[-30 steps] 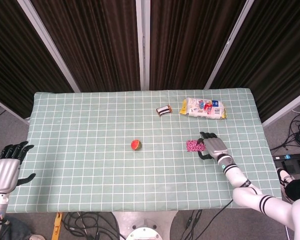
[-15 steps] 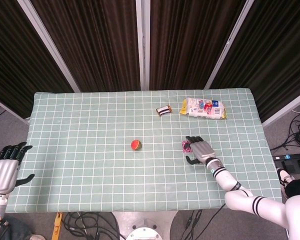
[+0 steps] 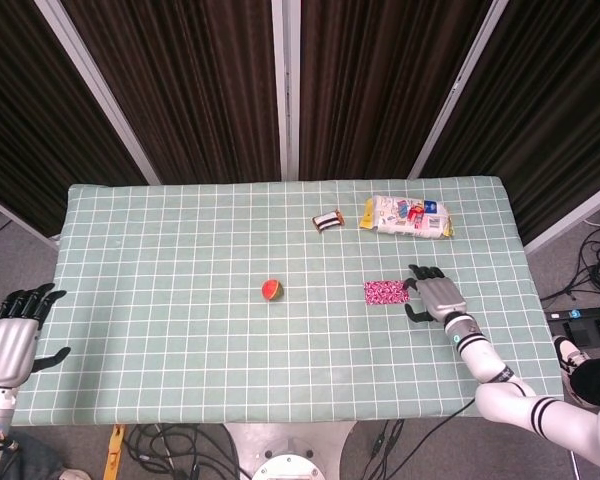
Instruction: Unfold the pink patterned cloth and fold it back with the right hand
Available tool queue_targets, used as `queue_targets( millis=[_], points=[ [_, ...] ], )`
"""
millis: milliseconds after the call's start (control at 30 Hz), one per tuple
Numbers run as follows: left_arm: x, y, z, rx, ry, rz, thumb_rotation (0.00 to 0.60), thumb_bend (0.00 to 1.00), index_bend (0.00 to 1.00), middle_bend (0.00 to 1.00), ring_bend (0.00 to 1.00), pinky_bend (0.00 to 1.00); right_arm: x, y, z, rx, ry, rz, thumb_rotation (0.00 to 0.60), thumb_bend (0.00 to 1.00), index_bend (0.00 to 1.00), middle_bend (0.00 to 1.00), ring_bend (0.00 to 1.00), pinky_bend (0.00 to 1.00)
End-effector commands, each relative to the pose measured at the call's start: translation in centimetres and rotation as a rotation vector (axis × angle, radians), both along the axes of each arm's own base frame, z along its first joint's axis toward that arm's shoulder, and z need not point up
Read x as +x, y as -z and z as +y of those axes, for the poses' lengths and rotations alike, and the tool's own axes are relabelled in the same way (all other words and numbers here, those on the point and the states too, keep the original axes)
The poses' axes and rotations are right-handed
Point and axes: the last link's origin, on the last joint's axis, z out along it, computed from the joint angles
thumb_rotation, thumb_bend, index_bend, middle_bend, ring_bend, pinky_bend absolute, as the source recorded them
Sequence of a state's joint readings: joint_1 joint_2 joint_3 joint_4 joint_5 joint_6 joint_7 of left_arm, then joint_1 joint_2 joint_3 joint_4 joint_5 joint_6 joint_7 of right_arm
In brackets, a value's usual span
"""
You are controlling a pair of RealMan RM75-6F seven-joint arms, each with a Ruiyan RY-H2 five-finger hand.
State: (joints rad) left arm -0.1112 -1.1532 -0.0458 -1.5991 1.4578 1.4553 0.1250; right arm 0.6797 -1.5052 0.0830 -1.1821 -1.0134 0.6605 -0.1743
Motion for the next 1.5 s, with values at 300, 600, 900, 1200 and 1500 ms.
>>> queue_targets(
  millis=[300, 600, 900, 1200, 1500],
  points=[
    [-0.2, 0.1, -0.2, -0.001, -0.011, 0.000, 0.600, 0.04, 0.25, 0.25, 0.19, 0.16, 0.1, 1.1, -0.3, 0.022, -0.002, 0.000, 0.380, 0.44, 0.28, 0.00, 0.00, 0.00],
    [-0.4, 0.1, -0.2, 0.004, -0.012, -0.004, 0.600, 0.04, 0.25, 0.25, 0.19, 0.16, 2.3, 2.8, -0.4, 0.050, -0.054, -0.023, 0.385, 0.44, 0.28, 0.00, 0.00, 0.00],
    [-1.0, 0.0, -0.5, 0.010, -0.029, -0.013, 0.600, 0.04, 0.25, 0.25, 0.19, 0.16, 4.9, 4.9, -0.3, 0.084, -0.111, -0.035, 0.387, 0.44, 0.28, 0.00, 0.00, 0.00],
    [-1.3, -0.1, -0.5, 0.016, -0.036, -0.017, 0.600, 0.04, 0.25, 0.25, 0.19, 0.16, 6.9, 6.1, 0.0, 0.111, -0.152, -0.039, 0.391, 0.44, 0.28, 0.00, 0.00, 0.00],
    [-1.5, -0.1, -0.8, 0.017, -0.037, -0.021, 0.600, 0.04, 0.25, 0.25, 0.19, 0.16, 8.3, 6.5, 0.7, 0.130, -0.191, -0.052, 0.387, 0.44, 0.28, 0.00, 0.00, 0.00]
  ],
)
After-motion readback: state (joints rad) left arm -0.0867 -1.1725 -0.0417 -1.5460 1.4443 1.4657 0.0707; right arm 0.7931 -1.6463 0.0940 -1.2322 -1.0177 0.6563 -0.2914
